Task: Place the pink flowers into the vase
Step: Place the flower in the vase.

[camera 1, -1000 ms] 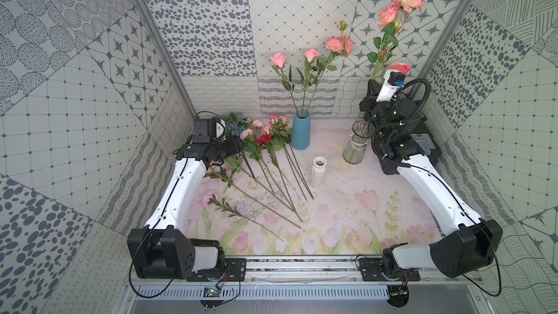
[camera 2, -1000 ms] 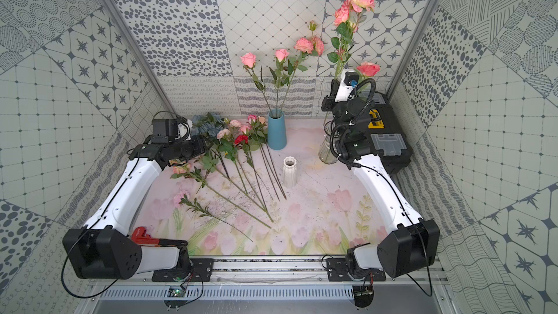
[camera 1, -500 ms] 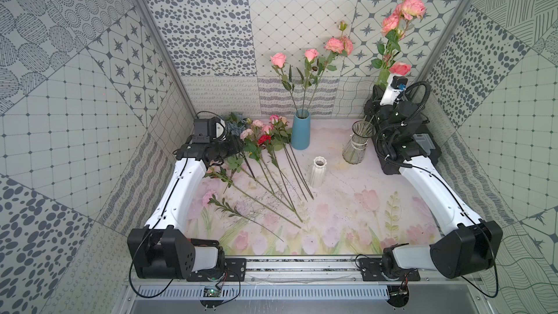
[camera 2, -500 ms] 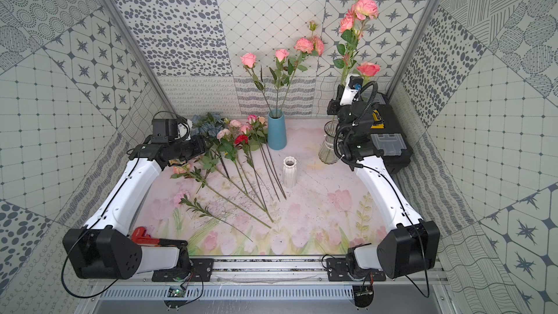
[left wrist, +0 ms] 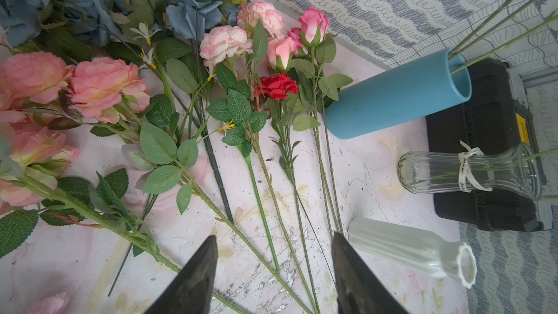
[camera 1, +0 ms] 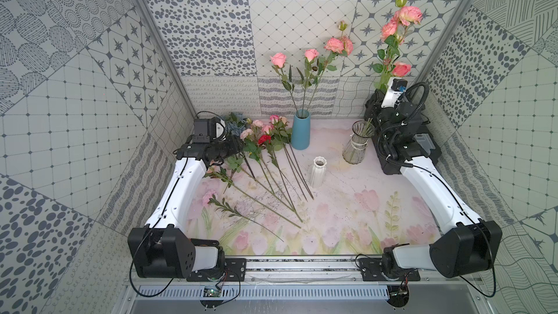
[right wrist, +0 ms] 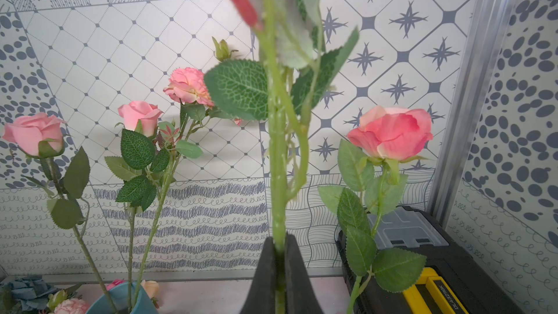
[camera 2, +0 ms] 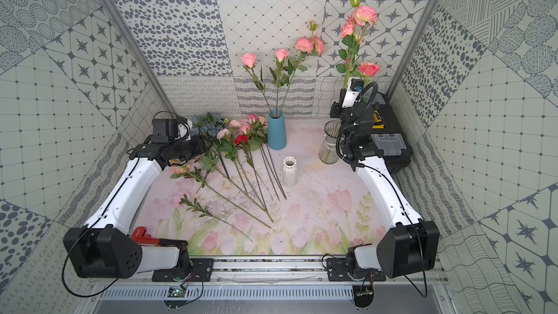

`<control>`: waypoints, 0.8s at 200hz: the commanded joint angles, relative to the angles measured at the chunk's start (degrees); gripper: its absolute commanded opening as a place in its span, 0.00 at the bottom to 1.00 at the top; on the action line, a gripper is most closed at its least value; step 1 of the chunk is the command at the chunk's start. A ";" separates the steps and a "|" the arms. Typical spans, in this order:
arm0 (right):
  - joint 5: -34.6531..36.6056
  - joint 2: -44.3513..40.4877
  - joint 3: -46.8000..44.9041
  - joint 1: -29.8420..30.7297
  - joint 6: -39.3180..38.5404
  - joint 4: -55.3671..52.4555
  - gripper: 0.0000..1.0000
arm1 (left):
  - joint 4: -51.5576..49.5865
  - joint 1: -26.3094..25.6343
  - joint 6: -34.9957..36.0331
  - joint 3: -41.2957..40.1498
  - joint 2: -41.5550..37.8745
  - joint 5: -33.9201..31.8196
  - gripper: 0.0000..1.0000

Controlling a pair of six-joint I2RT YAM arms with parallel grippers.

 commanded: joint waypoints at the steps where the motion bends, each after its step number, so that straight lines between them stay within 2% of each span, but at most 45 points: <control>1: -0.62 1.09 1.84 -0.84 -1.50 2.01 0.00 | 0.98 0.30 -0.09 -0.20 -0.03 1.24 0.60; 43: -4.45 5.44 4.68 -2.46 -1.76 0.87 0.00 | 0.97 0.30 0.06 -0.20 -0.19 1.16 0.60; 82: -5.20 9.05 5.38 -2.92 -0.80 -0.91 0.00 | 0.97 0.35 0.08 -0.25 0.02 1.22 0.60; 160: -5.07 9.99 -0.30 -2.92 3.48 -4.76 0.00 | 1.01 0.40 -0.18 -0.20 -0.02 1.41 0.60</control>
